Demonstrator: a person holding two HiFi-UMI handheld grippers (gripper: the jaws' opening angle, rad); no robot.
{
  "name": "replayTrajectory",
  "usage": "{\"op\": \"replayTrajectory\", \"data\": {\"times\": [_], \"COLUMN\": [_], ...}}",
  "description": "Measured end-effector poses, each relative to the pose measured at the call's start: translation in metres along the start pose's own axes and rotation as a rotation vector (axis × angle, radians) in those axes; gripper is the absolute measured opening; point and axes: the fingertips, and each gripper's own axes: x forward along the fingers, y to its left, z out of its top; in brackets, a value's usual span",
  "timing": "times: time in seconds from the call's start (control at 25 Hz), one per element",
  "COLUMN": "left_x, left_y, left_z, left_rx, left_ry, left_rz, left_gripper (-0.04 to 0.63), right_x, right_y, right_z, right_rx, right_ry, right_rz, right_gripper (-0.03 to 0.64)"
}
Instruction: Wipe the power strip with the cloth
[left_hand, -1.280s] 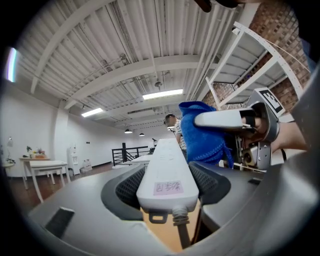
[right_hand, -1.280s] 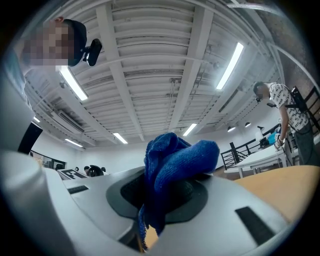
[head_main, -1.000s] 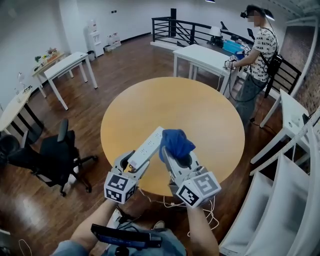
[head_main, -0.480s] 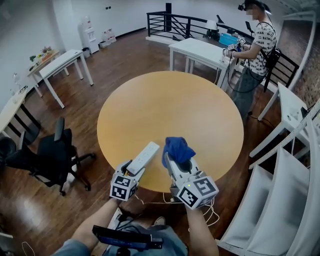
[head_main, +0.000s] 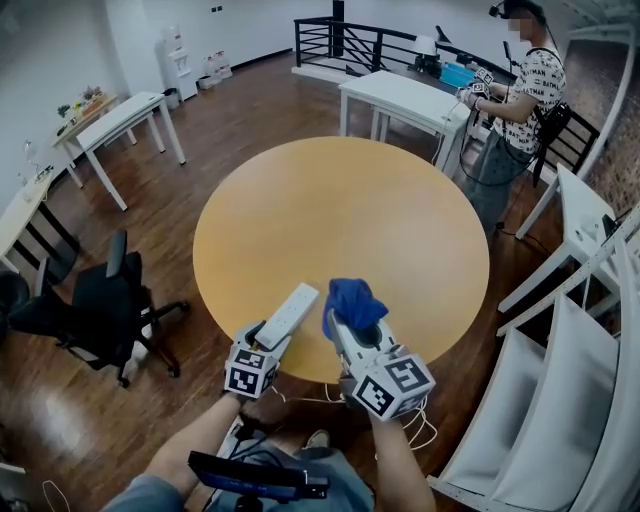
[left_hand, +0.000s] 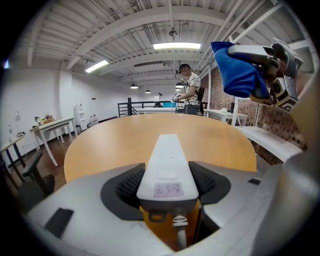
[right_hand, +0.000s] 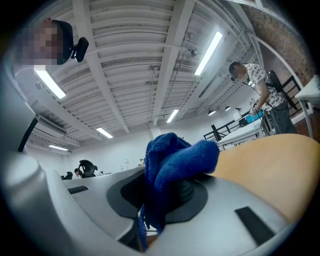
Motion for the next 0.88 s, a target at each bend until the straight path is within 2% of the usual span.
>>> {"op": "replayTrajectory", "data": {"times": [0.2,0.36,0.52,0.6,0.72,0.76,0.84,0.88], "left_x": [0.006,0.009,0.007,0.002,-0.009,-0.013,-0.021,-0.025], "left_y": [-0.004,-0.004,-0.003,0.000,0.010,0.011,0.006,0.001], "left_z": [-0.015,-0.016,-0.007,0.004,0.035,0.048,0.073,0.085], "left_rx": [0.015,-0.006,0.026,0.031,0.001,-0.005,-0.002,0.006], "left_ry": [0.072,0.074,0.061,0.023,-0.078,-0.116,-0.184,-0.212], "left_rz": [0.006,-0.002,-0.011,0.007,0.039,0.038,0.013,-0.001], "left_gripper": [0.284,0.285,0.285,0.285,0.285,0.271,0.183,0.172], "right_x": [0.001,0.001,0.004,0.005,0.007,0.008,0.010,0.011], "right_y": [0.000,-0.003,-0.001,0.002,0.006,0.007,0.009,0.011], "right_z": [-0.009,-0.015,-0.017,-0.016,-0.013,-0.011,-0.008,-0.006], "right_rx": [0.011,0.026,0.023,0.024,0.016,0.013,0.008,0.004], "right_ry": [0.028,0.040,0.048,0.044,0.040,0.037,0.033,0.031], "right_rz": [0.004,-0.001,0.009,0.014,0.025,0.029,0.040,0.048], "right_gripper": [0.067,0.067,0.067,0.067,0.067,0.067,0.067,0.067]}}
